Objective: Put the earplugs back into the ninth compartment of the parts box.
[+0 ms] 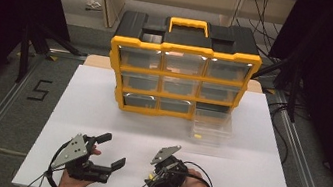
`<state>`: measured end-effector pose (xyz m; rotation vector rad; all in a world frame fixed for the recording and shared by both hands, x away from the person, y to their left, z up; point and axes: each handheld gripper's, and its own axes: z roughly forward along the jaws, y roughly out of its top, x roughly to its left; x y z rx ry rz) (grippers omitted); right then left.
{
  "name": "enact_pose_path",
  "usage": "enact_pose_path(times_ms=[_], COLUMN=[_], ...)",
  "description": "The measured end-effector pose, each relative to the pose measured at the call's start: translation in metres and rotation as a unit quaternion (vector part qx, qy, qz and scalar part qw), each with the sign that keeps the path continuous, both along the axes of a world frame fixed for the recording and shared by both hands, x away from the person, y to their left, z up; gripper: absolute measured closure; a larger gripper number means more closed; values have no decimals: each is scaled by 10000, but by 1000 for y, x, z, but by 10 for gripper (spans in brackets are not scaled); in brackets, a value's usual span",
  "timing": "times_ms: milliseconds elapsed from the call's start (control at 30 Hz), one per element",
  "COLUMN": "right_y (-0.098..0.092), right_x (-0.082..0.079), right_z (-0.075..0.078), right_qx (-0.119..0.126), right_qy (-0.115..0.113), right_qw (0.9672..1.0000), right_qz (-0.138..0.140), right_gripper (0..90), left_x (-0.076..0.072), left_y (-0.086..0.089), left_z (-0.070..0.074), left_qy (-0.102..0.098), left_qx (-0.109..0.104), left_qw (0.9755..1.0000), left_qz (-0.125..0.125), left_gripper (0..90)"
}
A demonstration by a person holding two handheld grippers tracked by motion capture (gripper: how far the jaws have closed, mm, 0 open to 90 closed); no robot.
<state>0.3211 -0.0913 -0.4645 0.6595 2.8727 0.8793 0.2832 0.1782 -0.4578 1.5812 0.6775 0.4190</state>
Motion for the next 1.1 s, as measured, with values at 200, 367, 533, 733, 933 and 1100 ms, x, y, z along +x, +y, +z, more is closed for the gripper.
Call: enact_pose_path(times_ms=[200, 367, 533, 733, 933, 1100], right_y=[3, 4, 5, 5, 3, -6], right_x=[-1, -1, -2, -4, -2, 5], right_z=[-5, -9, -10, -10, -8, 2], right_qx=[-103, -149, -189, -249, -204, 55], right_qy=[87, 73, -48, -122, -118, -172], right_qw=[9999, 9999, 9998, 9996, 9997, 9997], right_qz=[-5, 11, -1, 54, 25, -140], right_gripper=[511, 572, 656, 768, 807, 808], left_x=[0, 0, 0, 0, 0, 0], left_y=[0, 0, 0, 0, 0, 0], left_z=[0, 0, 0, 0, 0, 0], left_qy=[6, 12, 10, 8, 4, 8], left_qx=[-6, -7, -5, 1, -1, -8], left_qw=[10000, 10000, 10000, 10000, 10000, 10000], left_qz=[5, 10, 6, 10, 9, 5], left_gripper=[86, 86, 86, 86, 87, 87])
